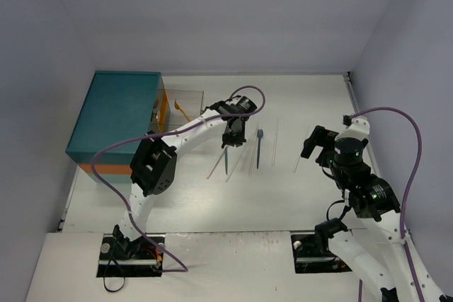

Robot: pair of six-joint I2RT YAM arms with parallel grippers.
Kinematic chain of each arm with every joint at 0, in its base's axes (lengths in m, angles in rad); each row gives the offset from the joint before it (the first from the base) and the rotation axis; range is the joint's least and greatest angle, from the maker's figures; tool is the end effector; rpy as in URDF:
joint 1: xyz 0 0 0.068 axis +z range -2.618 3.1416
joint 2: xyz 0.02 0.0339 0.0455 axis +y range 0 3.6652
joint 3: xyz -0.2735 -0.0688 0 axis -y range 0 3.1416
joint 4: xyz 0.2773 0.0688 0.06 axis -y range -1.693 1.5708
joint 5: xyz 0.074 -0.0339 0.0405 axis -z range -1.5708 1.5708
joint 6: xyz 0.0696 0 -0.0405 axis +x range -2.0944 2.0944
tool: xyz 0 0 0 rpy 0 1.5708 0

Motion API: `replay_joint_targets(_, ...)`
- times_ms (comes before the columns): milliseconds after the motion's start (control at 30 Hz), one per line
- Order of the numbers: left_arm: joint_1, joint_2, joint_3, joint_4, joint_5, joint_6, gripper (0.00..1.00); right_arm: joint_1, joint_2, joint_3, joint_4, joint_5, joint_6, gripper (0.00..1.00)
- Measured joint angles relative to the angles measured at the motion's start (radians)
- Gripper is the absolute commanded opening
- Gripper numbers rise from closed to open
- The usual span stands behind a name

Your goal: Sort the eating utensils into containers

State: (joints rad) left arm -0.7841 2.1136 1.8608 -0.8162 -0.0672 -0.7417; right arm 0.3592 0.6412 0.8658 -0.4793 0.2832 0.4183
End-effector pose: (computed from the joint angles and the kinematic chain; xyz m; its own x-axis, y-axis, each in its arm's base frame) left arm 0.3671 -0.3595 0.2107 -0.9182 -0.0361 -0.3944 0.0833 0.9559 -0.2815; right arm 0.1885 0.0500 0.3619 -0.2498 0.3228 -0.9129 0.0187 0.9442 0.3288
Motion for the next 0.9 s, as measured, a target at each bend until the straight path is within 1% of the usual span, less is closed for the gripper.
replay_joint_targets(67, 0.013, 0.001, 0.000, -0.002, -0.012, -0.007, 0.16, 0.000, -0.003, 0.000, 0.000, 0.000, 0.000, 1.00)
replay_joint_targets(133, 0.034, 0.001, 0.000, -0.002, -0.025, -0.014, 0.17, 0.000, -0.004, 0.000, 0.000, 0.000, 0.000, 1.00)
replay_joint_targets(433, 0.135, 0.033, 0.000, -0.002, -0.060, -0.022, 0.17, 0.000, -0.002, 0.000, 0.000, 0.000, 0.000, 1.00)
replay_joint_targets(667, 0.141, 0.121, 0.000, -0.002, -0.033, -0.028, 0.18, 0.000, -0.001, -0.006, 0.000, 0.000, 0.000, 1.00)
replay_joint_targets(900, 0.130, 0.132, 0.000, 0.000, -0.003, -0.036, 0.19, 0.000, 0.008, -0.007, 0.000, 0.000, 0.000, 1.00)
